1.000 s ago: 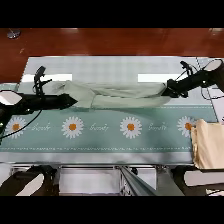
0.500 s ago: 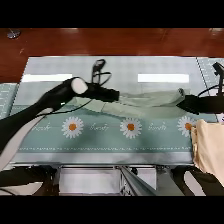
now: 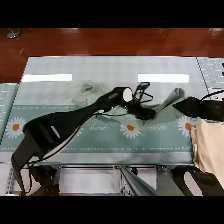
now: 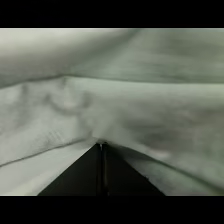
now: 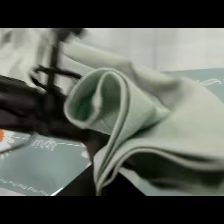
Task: Fold the shirts.
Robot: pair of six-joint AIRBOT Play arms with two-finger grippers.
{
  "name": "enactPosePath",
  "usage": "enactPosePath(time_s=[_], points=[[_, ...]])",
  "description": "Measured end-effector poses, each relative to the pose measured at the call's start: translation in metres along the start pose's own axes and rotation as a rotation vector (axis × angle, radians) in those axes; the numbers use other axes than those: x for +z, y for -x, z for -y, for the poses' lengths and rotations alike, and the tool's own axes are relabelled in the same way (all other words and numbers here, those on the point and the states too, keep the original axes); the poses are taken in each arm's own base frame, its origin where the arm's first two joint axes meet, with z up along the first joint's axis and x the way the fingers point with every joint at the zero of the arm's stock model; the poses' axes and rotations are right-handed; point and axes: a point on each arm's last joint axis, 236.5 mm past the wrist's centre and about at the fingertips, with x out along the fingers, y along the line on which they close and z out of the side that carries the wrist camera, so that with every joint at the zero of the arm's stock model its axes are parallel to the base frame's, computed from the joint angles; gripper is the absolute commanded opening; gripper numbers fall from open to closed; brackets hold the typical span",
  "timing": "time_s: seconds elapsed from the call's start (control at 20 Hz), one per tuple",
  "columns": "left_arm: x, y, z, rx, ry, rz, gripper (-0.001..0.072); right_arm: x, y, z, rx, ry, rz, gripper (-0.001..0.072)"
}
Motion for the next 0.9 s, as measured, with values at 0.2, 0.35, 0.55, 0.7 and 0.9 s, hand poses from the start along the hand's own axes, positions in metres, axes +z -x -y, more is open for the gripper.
enactPosePath(time_s=[0.2,0.35,0.55,0.7,0.9], points=[[0.029,0.037,-0.012,-0.020,0.036,0.027,0.0021,-0.001,-0.005,-0.021,0.051,0.016,0.006,0.0021],[0.070,0.116,-0.053,0.017,0.080,0.133,0.0021,-0.001,-0.012,-0.037,0.083,0.032,-0.014,0.0021],[0.077,0.257,-0.120,0.168,0.127,0.267,0.0023,0.014,-0.034,-0.071,0.134,0.092,-0.059,0.0021],[0.042,0.353,-0.145,0.277,0.155,0.425,0.0023,0.030,-0.069,-0.100,0.162,0.150,-0.120,0.0021],[-0.046,0.400,-0.150,0.365,0.189,0.583,0.0023,0.040,-0.144,-0.143,0.192,0.227,-0.233,0.0020]])
